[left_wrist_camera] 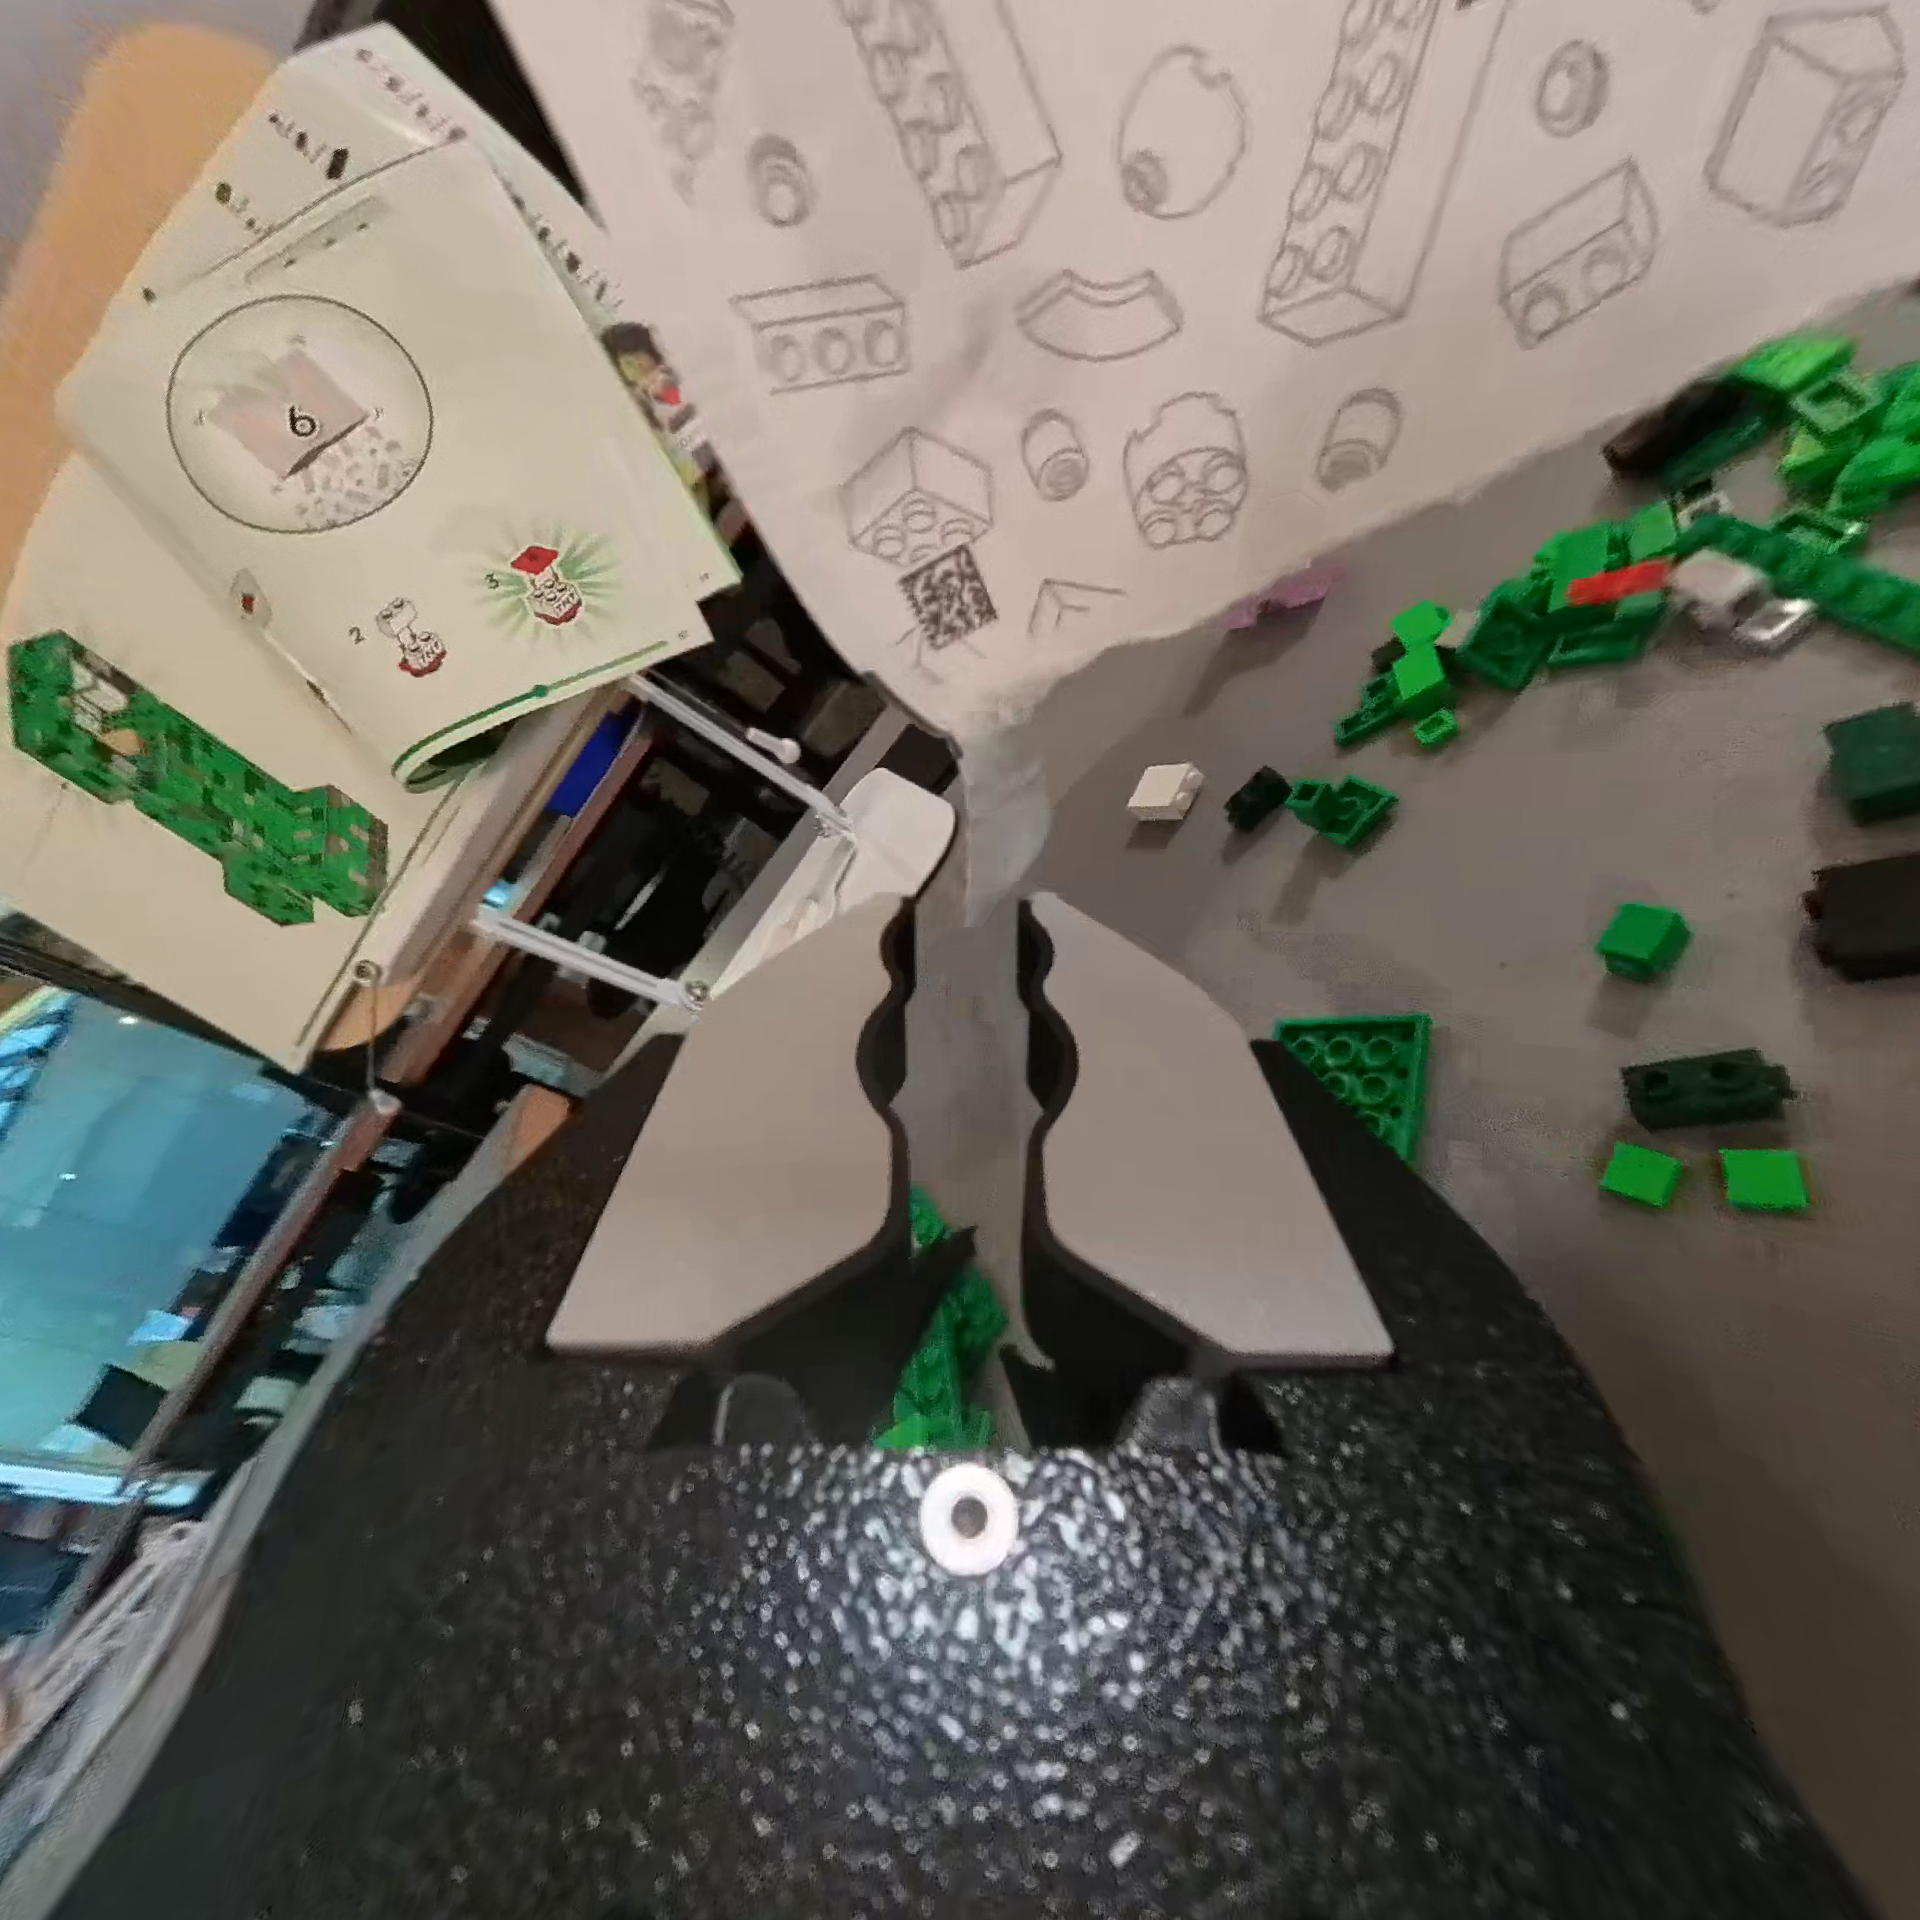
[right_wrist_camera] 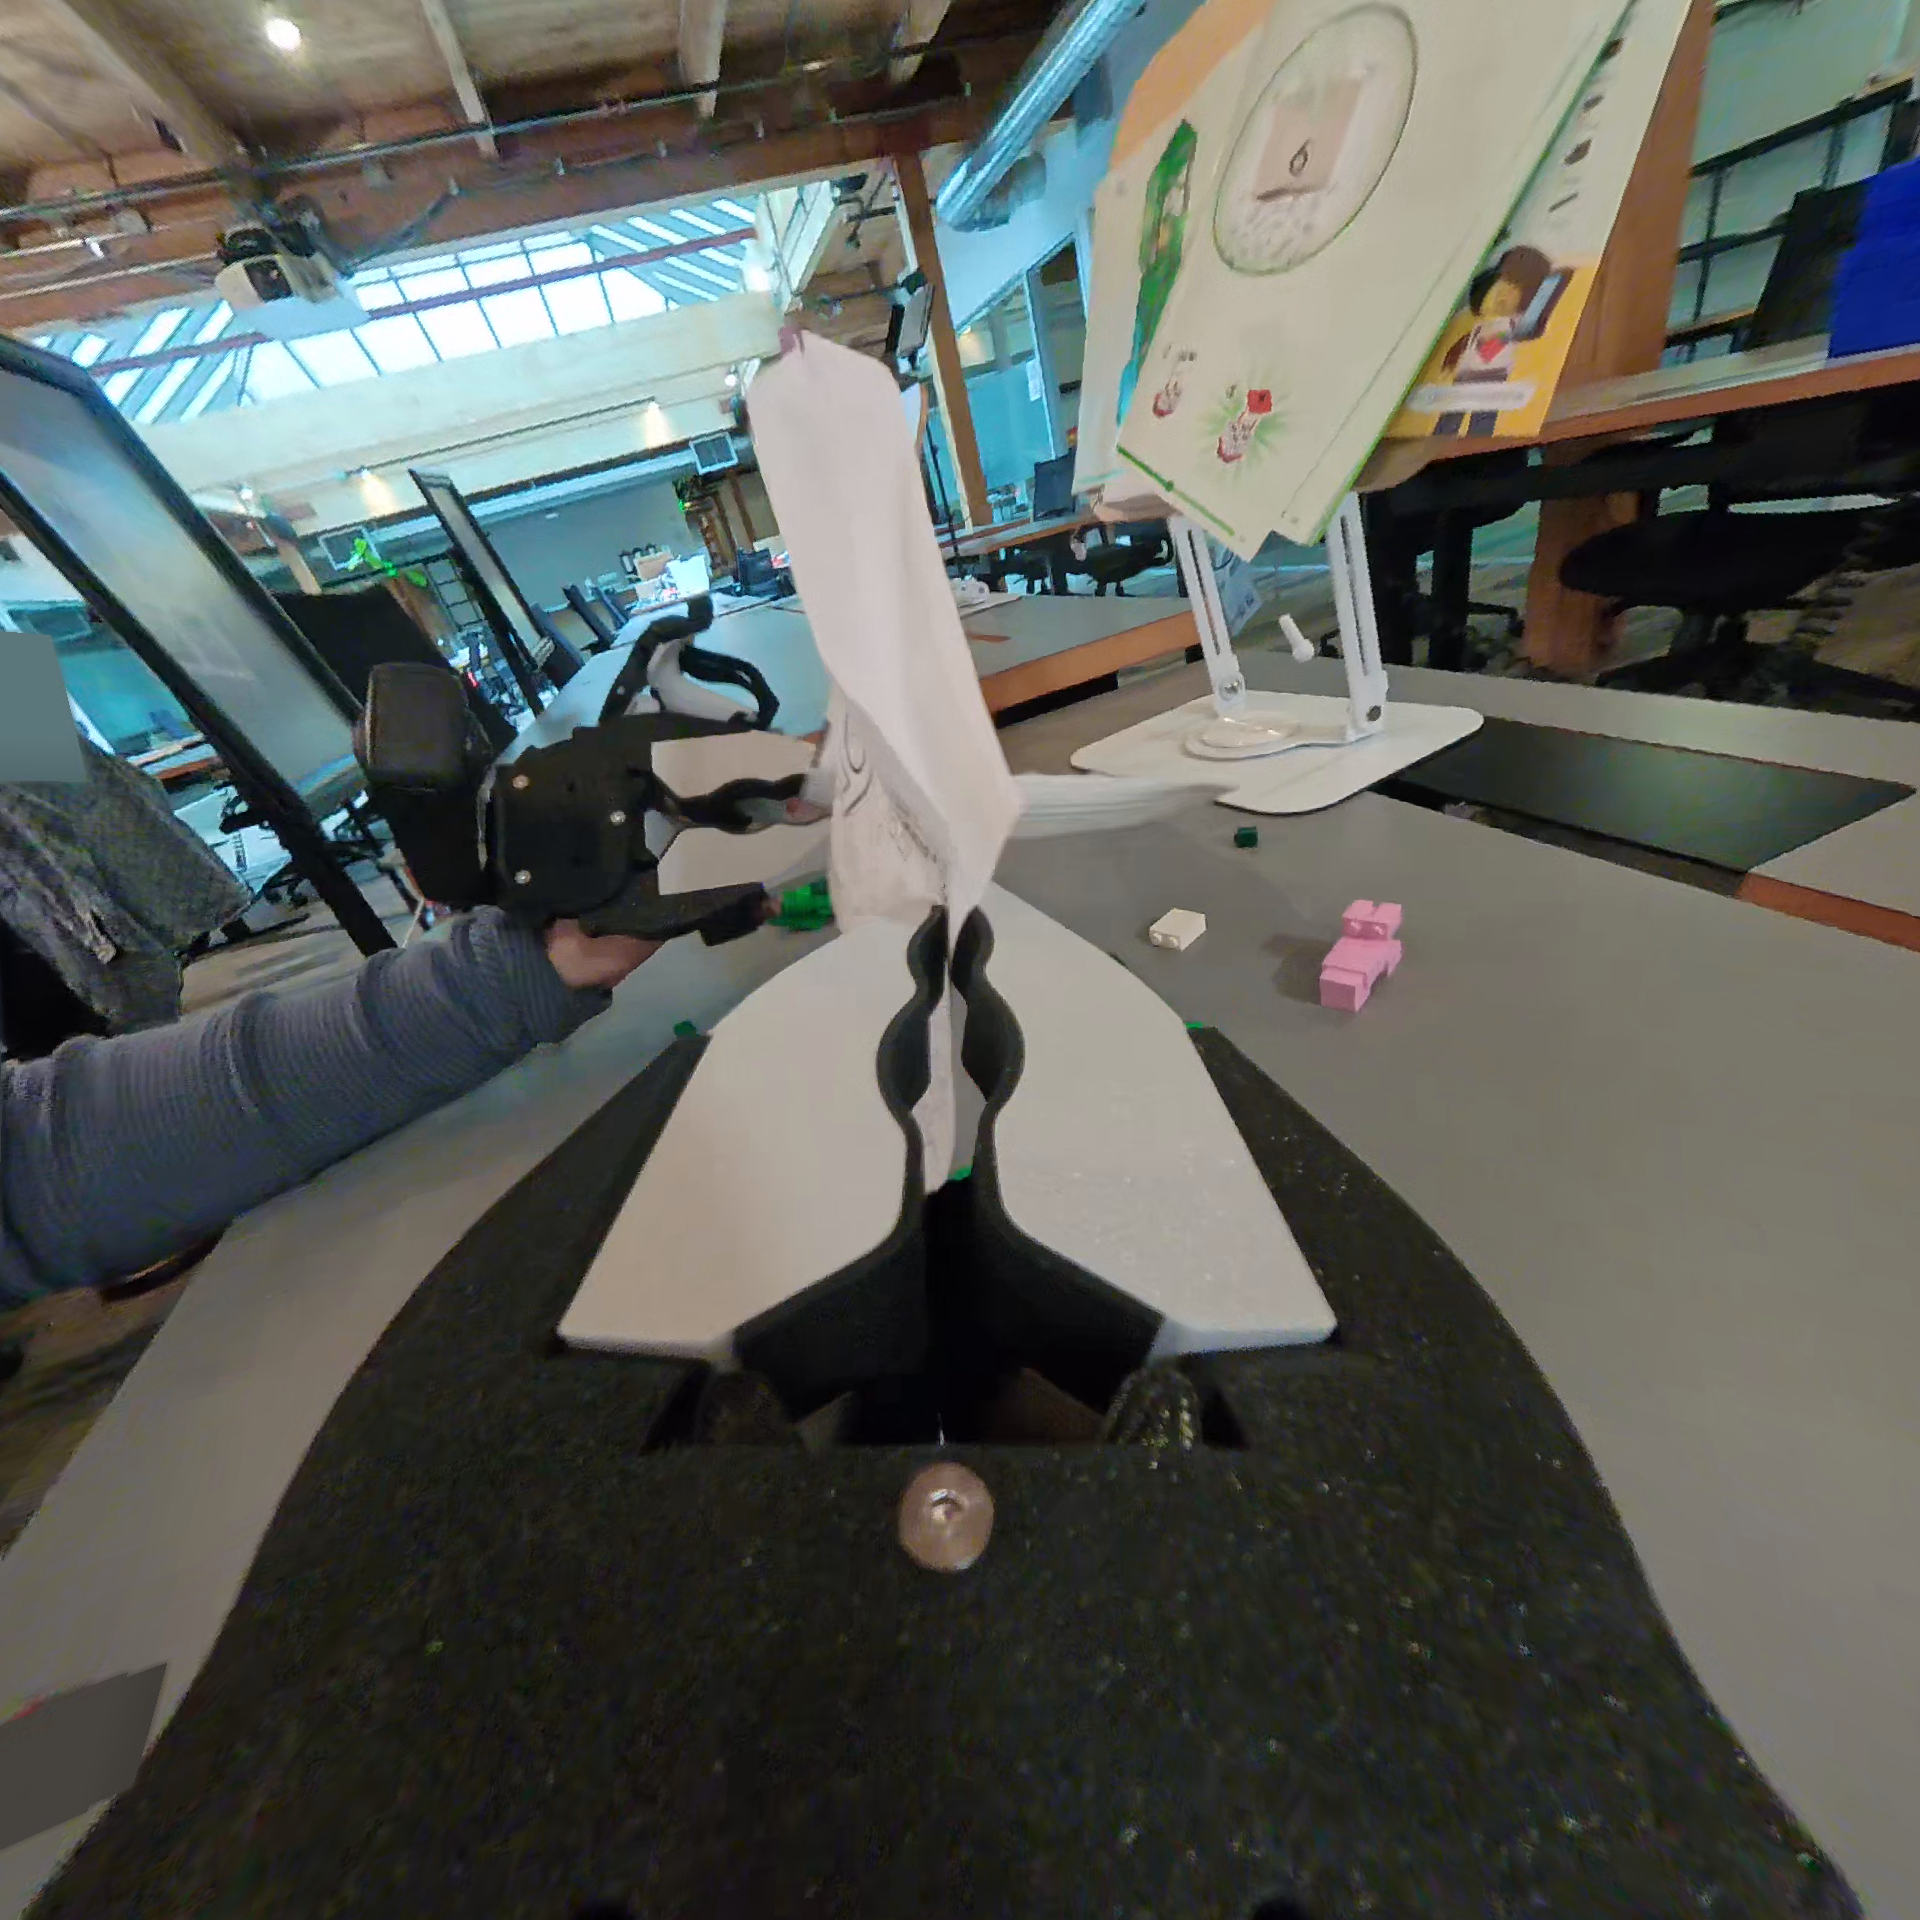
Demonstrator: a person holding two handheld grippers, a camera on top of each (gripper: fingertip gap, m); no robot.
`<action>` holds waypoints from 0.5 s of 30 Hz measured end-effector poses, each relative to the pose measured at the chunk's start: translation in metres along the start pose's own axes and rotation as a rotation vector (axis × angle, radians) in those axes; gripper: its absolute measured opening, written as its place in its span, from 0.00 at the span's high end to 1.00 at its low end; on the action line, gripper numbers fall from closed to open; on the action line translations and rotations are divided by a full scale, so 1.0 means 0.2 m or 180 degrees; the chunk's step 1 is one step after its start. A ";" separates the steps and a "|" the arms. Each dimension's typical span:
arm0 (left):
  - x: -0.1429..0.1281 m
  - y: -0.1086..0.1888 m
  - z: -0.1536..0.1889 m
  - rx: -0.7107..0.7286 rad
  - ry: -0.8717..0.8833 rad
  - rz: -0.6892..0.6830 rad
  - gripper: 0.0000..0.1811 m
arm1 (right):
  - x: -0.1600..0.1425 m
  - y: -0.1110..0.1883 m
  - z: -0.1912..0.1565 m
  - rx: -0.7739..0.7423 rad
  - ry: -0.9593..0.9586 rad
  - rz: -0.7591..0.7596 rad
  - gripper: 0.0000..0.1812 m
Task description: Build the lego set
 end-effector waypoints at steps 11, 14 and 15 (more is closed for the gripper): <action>0.08 0.25 -0.02 0.0529 -0.0890 0.0466 0.57 | 0.15 -0.08 -0.03 0.0306 -0.1405 0.0095 0.99; 0.19 0.33 0.05 0.0759 -0.1527 0.0859 0.64 | 0.18 -0.12 -0.06 0.0402 -0.1501 -0.0048 0.99; 0.22 0.35 0.07 0.0754 -0.1626 0.0946 0.65 | 0.18 -0.13 -0.07 0.0418 -0.1494 -0.0110 0.99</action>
Point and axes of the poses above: each gripper's, where its closed fingertips meet, y back along the fingers, x out of its top, z = x × y across the jaws, the point moved 10 cm from there along y, back along the fingers, and after that the axes turned 6 degrees about y, right-handed, at the moved point
